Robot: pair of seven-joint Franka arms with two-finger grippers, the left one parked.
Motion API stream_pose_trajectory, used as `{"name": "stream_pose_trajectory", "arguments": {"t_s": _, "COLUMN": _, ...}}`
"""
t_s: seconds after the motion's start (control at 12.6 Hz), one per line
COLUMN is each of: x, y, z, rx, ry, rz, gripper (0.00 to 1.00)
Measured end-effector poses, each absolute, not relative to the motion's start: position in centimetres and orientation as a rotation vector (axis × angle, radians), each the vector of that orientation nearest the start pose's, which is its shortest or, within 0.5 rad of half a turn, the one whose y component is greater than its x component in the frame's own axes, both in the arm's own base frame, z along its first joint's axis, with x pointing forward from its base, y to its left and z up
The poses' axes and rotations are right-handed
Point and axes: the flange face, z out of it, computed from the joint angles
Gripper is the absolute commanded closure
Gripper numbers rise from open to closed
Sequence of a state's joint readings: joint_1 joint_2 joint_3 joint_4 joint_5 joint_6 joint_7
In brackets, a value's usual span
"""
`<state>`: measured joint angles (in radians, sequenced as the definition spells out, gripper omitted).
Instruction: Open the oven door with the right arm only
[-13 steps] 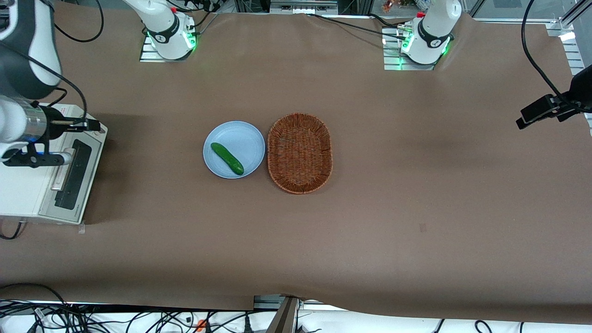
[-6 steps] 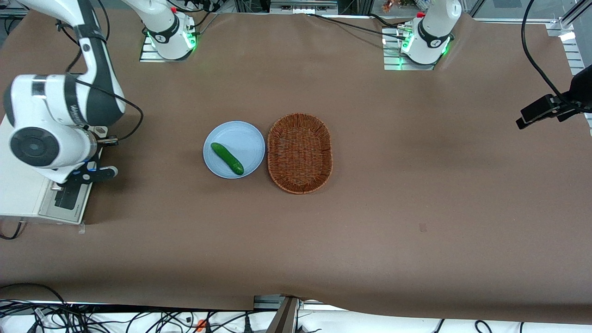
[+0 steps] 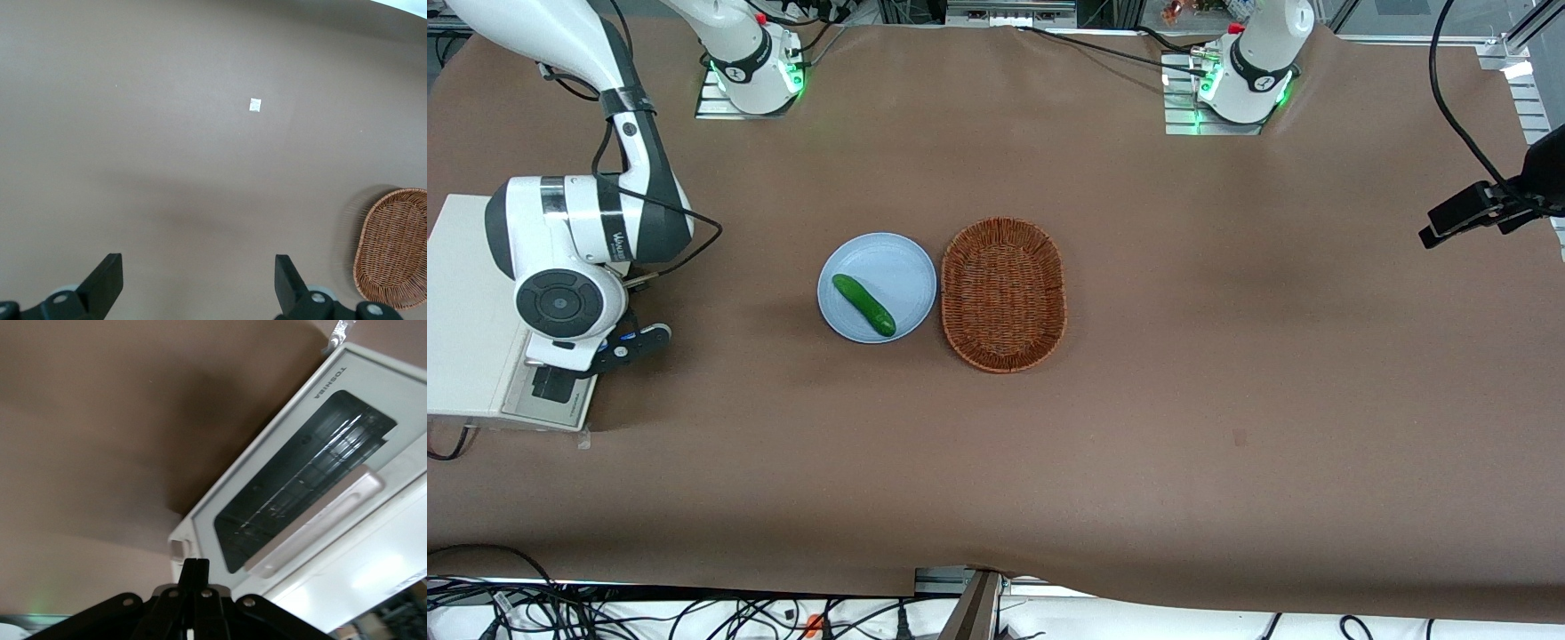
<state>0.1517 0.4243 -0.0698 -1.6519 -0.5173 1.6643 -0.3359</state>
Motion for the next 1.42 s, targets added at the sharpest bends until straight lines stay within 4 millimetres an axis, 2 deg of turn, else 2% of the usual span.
{"name": "stream_pose_trajectory", "arguments": {"t_s": 0.32, "x": 62.7, "y": -0.8, "z": 33.7, "rx": -3.345, "ry": -1.332, "rz": 0.927, "gripper": 1.0}}
{"name": "stream_pose_trajectory", "arguments": {"t_s": 0.55, "x": 63.0, "y": -3.6, "z": 33.6, "rx": -3.293, "ry": -1.475, "rz": 0.946, "gripper": 1.0}}
{"name": "stream_pose_trajectory", "arguments": {"t_s": 0.79, "x": 63.2, "y": -5.4, "z": 33.8, "rx": -3.27, "ry": -1.511, "rz": 0.95, "gripper": 1.0}}
{"name": "stream_pose_trajectory", "arguments": {"t_s": 1.19, "x": 63.2, "y": -5.3, "z": 33.6, "rx": -3.266, "ry": -1.531, "rz": 0.93, "gripper": 1.0}}
{"name": "stream_pose_trajectory", "arguments": {"t_s": 1.42, "x": 63.0, "y": -5.8, "z": 32.8, "rx": -3.257, "ry": -1.541, "rz": 0.915, "gripper": 1.0}}
